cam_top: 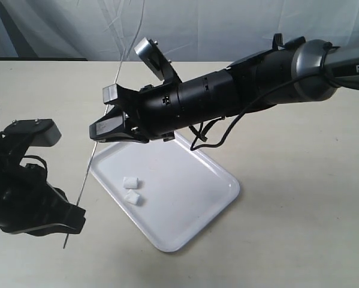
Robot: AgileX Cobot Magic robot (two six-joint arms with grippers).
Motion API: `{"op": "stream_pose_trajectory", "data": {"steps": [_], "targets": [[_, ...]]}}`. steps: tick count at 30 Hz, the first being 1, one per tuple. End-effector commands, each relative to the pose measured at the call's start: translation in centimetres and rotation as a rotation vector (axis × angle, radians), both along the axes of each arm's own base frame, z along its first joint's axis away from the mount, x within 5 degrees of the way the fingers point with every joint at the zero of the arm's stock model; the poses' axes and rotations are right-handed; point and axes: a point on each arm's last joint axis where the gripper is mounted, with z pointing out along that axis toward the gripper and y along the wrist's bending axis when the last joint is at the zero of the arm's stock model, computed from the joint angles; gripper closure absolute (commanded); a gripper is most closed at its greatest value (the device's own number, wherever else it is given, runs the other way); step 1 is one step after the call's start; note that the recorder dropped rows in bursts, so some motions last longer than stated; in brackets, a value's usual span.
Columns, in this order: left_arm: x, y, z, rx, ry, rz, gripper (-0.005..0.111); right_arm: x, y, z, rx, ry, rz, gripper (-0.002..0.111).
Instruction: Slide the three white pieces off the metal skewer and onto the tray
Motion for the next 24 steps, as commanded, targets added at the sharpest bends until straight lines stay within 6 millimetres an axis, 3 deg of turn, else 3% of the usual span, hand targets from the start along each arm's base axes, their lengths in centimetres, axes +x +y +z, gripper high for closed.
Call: {"op": "stream_pose_trajectory", "data": {"steps": [1,9,18,24], "targets": [[-0.2,0.1,-0.1,0.021,0.015,-0.030,0.107,0.3,0.0,0.4,0.022,0.003,-0.038,0.091],[-2.2,1.1,-2.6,0.092,0.122,-0.067,0.107,1.7,-1.5,2.3,0.009,-0.068,-0.161,0.091],[-2.4,1.0,-2.5,0.074,0.146,-0.063,0.107,4.3,-6.7,7.0,0.017,-0.196,-0.393,0.091],[-2.4,1.0,-2.5,0.074,0.146,-0.063,0.107,4.3,-7.5,7.2,-0.042,-0.251,-0.366,0.091]]}}
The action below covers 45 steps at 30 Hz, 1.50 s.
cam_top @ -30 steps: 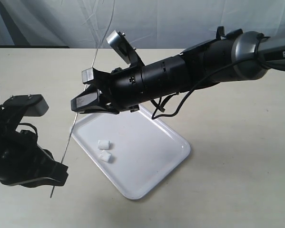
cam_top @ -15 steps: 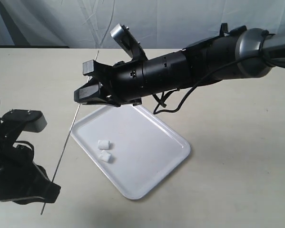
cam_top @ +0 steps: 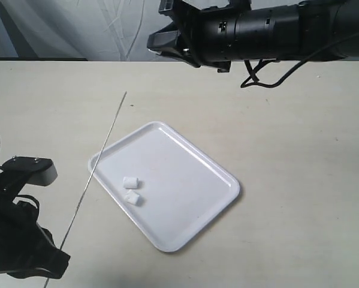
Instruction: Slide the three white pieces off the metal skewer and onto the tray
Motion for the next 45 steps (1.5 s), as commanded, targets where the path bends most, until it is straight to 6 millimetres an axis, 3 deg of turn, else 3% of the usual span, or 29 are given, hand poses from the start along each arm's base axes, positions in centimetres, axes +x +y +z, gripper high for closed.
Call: {"op": "stream_pose_trajectory", "data": {"steps": [1,7,10,18,22,25,30,36,45], "targets": [[-0.1,-0.1,-0.1,-0.001,0.014,0.001,0.107,-0.3,-0.6,-0.2,-0.114,-0.046,0.048,0.091],[1.0,0.6,0.4,0.155,0.039,-0.082,0.107,-1.7,-0.5,-4.5,-0.502,0.052,0.200,0.091],[2.3,0.5,0.3,0.214,0.051,-0.087,0.107,-2.5,0.0,-6.3,-0.615,0.104,0.262,0.091],[6.1,-1.4,-0.2,0.225,0.147,-0.106,0.107,-3.4,1.9,-10.2,-0.672,0.200,0.356,0.089],[7.7,-2.3,-0.9,0.209,0.172,-0.100,0.107,-3.3,2.2,-11.8,-0.689,0.232,0.365,0.072],[8.8,-2.8,-1.8,0.207,0.172,-0.098,0.107,-3.2,2.2,-12.7,-0.697,0.249,0.367,0.069],[9.8,-3.5,-3.4,0.182,0.188,-0.102,0.107,-3.0,2.2,-12.1,-0.690,0.217,0.337,0.069],[10.3,-3.7,-4.9,0.186,0.192,-0.124,0.107,-3.0,1.7,-8.5,-0.692,0.082,0.304,0.069],[10.8,-3.8,-5.0,0.176,0.118,-0.144,0.107,-4.1,1.1,-4.4,-0.657,-0.003,0.303,0.069]]}}
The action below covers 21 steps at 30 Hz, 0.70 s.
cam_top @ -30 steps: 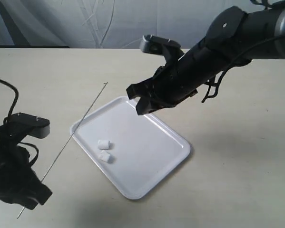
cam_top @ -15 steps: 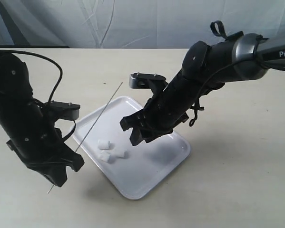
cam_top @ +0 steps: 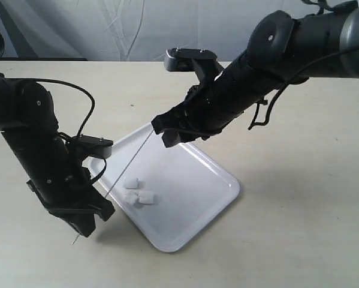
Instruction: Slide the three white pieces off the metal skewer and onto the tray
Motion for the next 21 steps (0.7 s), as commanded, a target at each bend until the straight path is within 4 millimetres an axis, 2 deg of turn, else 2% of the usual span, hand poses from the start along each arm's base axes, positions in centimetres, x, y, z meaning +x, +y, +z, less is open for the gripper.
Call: {"op": "stream_pose_trajectory", "data": {"steps": [1,8,13,21], "targets": [[0.6,-0.3,0.0,-0.018,-0.062,0.010,0.107,-0.7,-0.4,2.0,0.020,-0.020,0.023,0.069],[1.0,-0.5,-0.2,-0.034,-0.094,0.022,0.090,-1.7,-0.9,4.7,0.055,-0.063,0.037,0.069],[1.0,-0.4,-0.6,-0.023,-0.079,0.014,0.082,-2.1,-1.1,5.7,0.067,-0.085,0.043,0.069],[-0.1,0.0,1.9,-0.005,-0.005,-0.071,0.082,-2.9,-1.6,7.0,0.061,-0.111,0.070,0.069]]}}
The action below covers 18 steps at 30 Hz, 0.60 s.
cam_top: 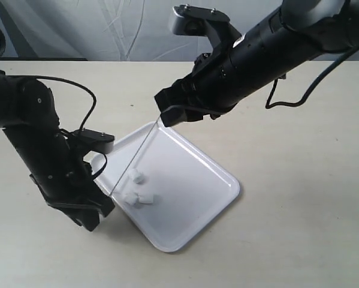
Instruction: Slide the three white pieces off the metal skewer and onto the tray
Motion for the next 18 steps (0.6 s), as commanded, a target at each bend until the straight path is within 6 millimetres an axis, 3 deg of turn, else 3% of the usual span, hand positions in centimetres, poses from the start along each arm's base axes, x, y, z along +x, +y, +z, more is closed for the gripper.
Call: {"op": "stream_pose_trajectory", "data": {"steps": [1,7,11,14,18], "targets": [[-0.9,0.1,2.0,-0.004,0.041,-0.041,0.082,-0.4,-0.4,1.0,-0.008,-0.035,0.014,0.069],[-1.4,0.8,4.4,0.003,-0.036,-0.080,0.082,-0.9,-0.9,2.0,-0.028,-0.073,0.036,0.069],[-2.4,1.6,7.0,0.016,-0.113,-0.126,0.082,-2.1,-2.3,3.5,-0.110,-0.138,0.091,0.069],[-3.8,2.2,10.2,-0.032,-0.231,-0.137,0.082,-3.5,-3.9,5.7,-0.156,-0.197,0.073,0.069],[-7.0,3.3,16.1,-0.169,-0.528,-0.092,0.082,-6.8,-6.1,10.3,-0.073,-0.344,0.041,0.069]]}}
